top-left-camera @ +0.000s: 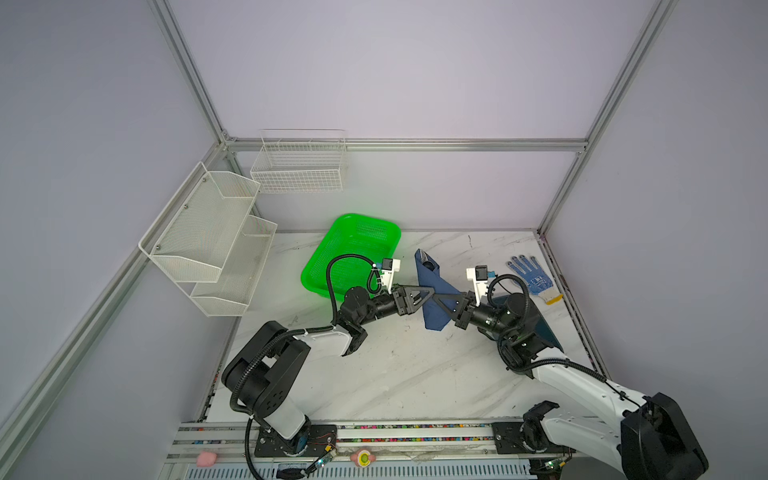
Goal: Place the utensils on the paper napkin and roll it up
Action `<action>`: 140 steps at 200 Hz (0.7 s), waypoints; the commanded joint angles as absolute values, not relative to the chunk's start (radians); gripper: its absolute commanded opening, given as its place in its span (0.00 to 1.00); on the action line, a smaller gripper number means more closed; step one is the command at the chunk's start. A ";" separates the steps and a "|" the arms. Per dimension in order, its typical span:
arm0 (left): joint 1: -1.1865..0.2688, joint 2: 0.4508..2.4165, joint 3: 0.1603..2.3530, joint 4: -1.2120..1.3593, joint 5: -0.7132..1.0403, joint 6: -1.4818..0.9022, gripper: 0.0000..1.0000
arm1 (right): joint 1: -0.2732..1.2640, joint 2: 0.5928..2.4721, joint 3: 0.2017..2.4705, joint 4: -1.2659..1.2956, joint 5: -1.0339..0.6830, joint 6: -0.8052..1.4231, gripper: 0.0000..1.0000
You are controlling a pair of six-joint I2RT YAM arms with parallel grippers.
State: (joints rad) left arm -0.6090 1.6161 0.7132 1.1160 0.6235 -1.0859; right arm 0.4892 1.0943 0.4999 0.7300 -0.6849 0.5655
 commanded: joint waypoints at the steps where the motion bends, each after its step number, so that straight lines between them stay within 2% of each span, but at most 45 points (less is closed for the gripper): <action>1: -0.604 1.603 0.801 1.266 0.668 -1.129 0.89 | 0.495 1.091 0.528 0.819 -0.719 0.576 0.00; 96: -0.604 1.628 0.827 1.287 0.713 -1.169 0.63 | 0.495 1.115 0.542 0.889 -0.760 0.627 0.00; 123: -0.605 1.626 0.821 1.290 0.701 -1.173 0.47 | 0.494 1.115 0.543 0.888 -0.759 0.633 0.00; 140: -0.605 1.623 0.824 1.293 0.699 -1.177 0.42 | 0.495 1.117 0.540 0.888 -0.762 0.637 0.00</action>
